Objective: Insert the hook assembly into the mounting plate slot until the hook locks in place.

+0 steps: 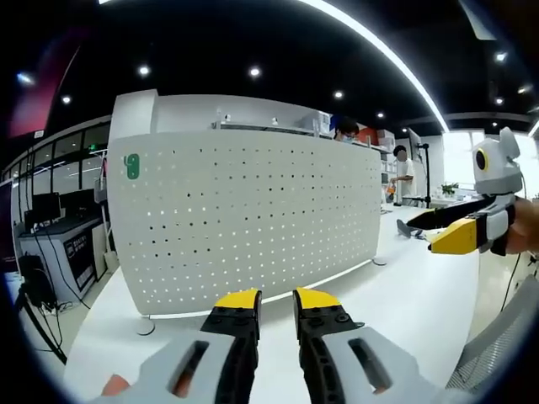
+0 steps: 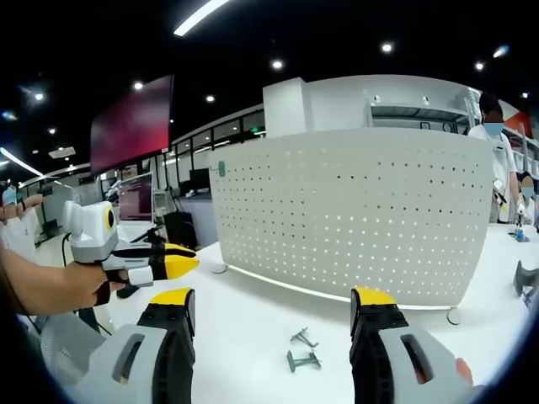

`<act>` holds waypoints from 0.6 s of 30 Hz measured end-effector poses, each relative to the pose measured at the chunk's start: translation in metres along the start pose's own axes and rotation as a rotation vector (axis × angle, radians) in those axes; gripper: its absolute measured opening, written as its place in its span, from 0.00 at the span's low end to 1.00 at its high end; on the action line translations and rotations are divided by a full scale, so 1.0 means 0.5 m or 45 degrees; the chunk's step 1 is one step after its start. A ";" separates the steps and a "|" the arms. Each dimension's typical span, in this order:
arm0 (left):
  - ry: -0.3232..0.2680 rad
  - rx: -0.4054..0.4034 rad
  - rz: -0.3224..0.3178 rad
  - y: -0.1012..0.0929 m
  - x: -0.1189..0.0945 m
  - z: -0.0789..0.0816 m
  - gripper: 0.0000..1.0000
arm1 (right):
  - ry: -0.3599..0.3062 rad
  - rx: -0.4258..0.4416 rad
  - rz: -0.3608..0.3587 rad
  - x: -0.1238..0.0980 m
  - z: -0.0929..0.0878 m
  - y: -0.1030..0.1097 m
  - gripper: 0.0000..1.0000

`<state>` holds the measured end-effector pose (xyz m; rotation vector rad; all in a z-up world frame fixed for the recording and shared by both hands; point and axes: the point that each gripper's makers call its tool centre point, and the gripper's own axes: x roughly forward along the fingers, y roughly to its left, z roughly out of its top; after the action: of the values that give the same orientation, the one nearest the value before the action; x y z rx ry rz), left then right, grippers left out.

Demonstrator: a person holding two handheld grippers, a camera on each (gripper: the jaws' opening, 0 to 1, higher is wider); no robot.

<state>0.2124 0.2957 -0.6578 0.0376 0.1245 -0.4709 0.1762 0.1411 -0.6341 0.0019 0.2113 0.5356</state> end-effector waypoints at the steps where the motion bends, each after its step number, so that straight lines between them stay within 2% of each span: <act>1: 0.000 0.000 0.000 0.000 0.000 0.000 0.16 | 0.000 -0.001 0.000 0.000 0.000 0.000 0.77; 18: 0.007 0.000 -0.015 -0.014 -0.006 -0.007 0.16 | 0.019 0.001 -0.004 -0.001 -0.016 -0.004 0.76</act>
<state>0.2063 0.2908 -0.6609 0.0386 0.1301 -0.4824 0.1752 0.1388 -0.6418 -0.0014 0.2265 0.5327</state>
